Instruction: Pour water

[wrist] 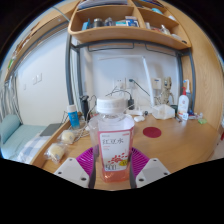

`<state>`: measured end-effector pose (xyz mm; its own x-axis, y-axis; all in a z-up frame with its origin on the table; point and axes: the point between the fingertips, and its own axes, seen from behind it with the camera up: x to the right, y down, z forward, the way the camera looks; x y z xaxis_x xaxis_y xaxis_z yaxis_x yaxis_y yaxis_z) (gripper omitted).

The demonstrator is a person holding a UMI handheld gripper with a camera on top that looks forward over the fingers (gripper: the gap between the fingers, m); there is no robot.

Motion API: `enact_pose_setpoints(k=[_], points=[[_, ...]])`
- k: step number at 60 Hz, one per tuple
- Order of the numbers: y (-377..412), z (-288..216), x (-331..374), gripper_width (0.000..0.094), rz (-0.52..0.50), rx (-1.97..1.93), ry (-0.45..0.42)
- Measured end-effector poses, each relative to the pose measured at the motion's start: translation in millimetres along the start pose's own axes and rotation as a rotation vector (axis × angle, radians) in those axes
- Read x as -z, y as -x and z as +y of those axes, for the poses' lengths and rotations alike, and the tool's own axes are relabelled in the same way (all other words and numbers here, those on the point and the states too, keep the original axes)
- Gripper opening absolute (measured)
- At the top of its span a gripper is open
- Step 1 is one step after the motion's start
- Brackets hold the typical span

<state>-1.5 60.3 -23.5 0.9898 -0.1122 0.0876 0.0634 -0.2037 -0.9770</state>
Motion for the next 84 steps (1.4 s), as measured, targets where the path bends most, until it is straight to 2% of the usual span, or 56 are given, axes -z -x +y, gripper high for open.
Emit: enact_pose_setpoints(k=[7, 14, 28, 39, 49, 69, 84], points=[[2, -29, 1, 0.0477, -0.005, -0.073, -0.005], [23, -84, -8, 0.0475, -0.035, -0.261, -0.022], [83, -153, -56, 0.0474, -0.21, -0.919, -0.015], [90, -154, -98, 0.0476, -0.25, -1.363, 0.017], [92, -143, -129, 0.0474, -0.26, -1.585, 0.093], [80, -140, -148, 0.0475, -0.268, -1.885, 0.12], [79, -139, -146, 0.0476, -0.252, -1.881, 0.149]])
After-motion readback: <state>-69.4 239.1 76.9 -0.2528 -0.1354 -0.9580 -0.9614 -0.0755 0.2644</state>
